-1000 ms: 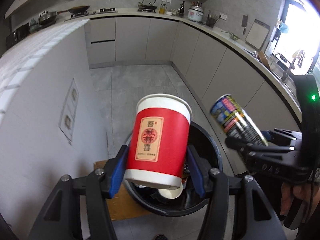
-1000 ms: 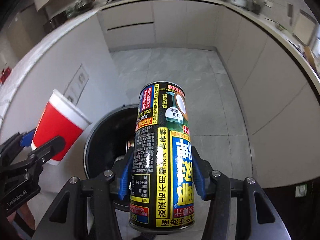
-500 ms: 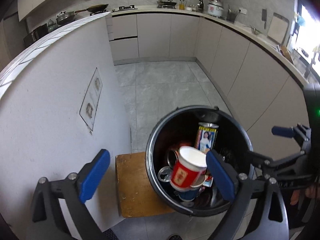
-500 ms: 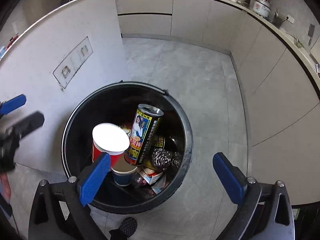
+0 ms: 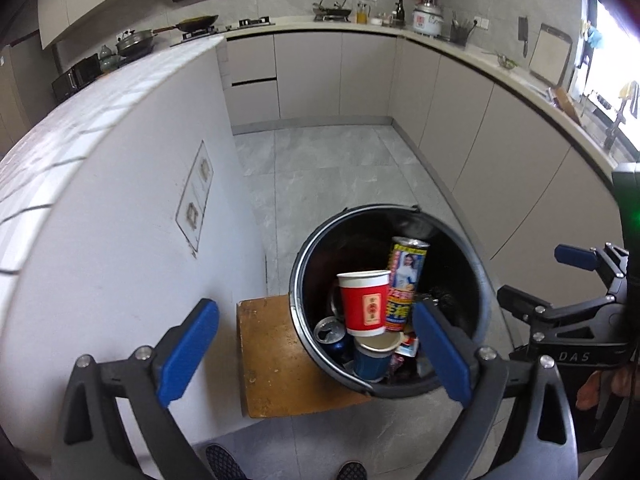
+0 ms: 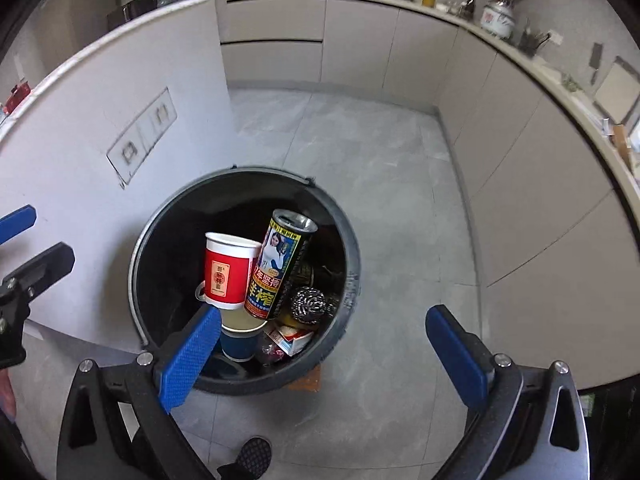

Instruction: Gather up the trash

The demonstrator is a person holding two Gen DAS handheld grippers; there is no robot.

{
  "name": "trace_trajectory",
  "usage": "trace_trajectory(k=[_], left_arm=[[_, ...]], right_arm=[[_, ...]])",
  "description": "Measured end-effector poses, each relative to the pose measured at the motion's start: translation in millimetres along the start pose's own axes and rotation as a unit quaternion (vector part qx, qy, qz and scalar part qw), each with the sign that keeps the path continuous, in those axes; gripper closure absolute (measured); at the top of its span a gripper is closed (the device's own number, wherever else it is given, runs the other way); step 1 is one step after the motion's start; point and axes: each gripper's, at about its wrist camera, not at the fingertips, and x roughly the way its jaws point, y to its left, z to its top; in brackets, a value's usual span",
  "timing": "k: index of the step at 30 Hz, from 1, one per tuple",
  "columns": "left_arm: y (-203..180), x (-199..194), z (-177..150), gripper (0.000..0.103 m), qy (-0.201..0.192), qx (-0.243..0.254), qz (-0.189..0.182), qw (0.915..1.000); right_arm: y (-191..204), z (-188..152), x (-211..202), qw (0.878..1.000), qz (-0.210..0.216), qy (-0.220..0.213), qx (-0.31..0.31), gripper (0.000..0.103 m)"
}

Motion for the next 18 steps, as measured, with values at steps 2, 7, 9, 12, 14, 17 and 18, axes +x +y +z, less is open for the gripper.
trace_trajectory(k=[2,7,9,12,14,17,18], left_arm=[[3,-15,1,0.003,-0.003,-0.008,-0.003,1.0000],[15,-60,5,0.003,-0.021,-0.022,-0.005,0.9995],[15,-82,5,0.003,-0.035,-0.010,0.001,0.9993],[18,-109,-1,0.003,-0.051,-0.005,0.003,0.9987],[22,-131,-7,0.003,-0.054,0.000,0.001,0.9985],[35,-158,-16,0.003,-0.061,-0.010,-0.001,0.9981],[37,-163,-17,0.003,-0.065,-0.012,-0.001,0.9978]], right_arm=[[1,-3,-19,1.000,0.009,-0.005,0.007,0.000],[8,-10,-68,1.000,0.004,-0.022,0.014,0.000],[13,-13,-93,0.999,0.005,-0.032,0.019,0.000],[25,-17,-127,0.999,0.007,-0.042,0.022,0.000],[34,-22,-147,0.998,0.008,-0.048,0.026,0.000],[47,-31,-178,0.998,0.010,-0.057,0.029,0.000],[52,-35,-189,0.998,0.012,-0.062,0.031,0.000]])
